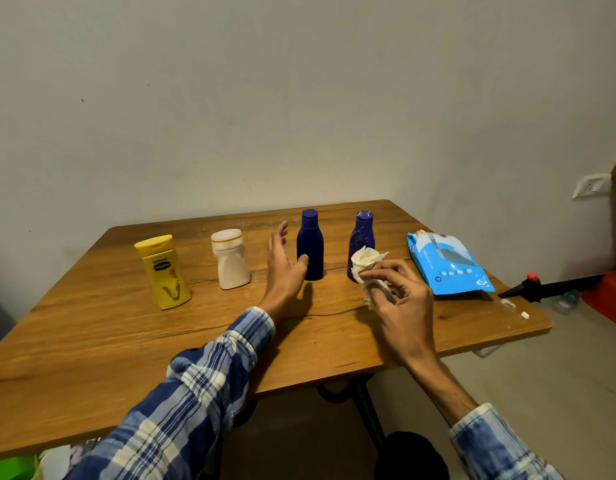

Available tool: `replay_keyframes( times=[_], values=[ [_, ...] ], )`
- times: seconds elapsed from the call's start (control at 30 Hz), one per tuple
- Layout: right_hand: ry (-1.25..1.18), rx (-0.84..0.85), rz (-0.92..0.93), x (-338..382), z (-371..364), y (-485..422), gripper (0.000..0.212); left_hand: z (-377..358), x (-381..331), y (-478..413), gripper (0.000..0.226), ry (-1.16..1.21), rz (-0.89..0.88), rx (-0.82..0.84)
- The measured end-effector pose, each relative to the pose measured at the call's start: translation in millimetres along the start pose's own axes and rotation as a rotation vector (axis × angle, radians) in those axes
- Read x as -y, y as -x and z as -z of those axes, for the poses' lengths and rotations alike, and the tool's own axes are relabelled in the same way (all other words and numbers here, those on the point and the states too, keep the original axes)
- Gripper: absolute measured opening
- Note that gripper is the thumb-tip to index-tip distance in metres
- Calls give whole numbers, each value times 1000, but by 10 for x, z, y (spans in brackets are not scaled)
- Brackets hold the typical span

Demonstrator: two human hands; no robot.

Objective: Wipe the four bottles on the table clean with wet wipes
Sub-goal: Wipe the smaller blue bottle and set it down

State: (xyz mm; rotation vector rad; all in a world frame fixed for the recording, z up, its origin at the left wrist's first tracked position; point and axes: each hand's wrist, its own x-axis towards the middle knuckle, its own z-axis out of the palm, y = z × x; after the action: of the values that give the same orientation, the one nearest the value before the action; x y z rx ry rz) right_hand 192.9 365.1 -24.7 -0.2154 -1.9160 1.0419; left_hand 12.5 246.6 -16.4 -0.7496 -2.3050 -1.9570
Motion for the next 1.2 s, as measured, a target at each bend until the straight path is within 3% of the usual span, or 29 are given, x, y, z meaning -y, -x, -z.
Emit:
replay_keyframes(
  times=[0.1,0.27,0.33,0.53,0.6,0.8,0.93,1.2],
  values=[
    [6,-66,-11,0,31,-3,31,-132,-111,194,59,-154,-313,-255],
    [-10,-162,-47,39,103,-12,24,-448,-293,352,35,-142,-487,-49],
    [-18,-176,-51,65,146,-19,27,-585,-323,335,41,-126,-435,11],
    [-44,-187,-54,106,223,-42,31,-867,-217,170,93,-17,-97,293],
    [-53,-189,-55,113,229,-47,30,-918,-184,117,98,32,-24,363],
    [-63,-224,-51,134,265,-73,27,-958,-12,-1,71,33,38,281],
    [-63,-245,-78,96,294,-72,28,-894,-31,96,51,5,-34,259],
    [-42,-226,-1,239,446,8,22,-519,-546,769,37,327,-71,283]
  ],
)
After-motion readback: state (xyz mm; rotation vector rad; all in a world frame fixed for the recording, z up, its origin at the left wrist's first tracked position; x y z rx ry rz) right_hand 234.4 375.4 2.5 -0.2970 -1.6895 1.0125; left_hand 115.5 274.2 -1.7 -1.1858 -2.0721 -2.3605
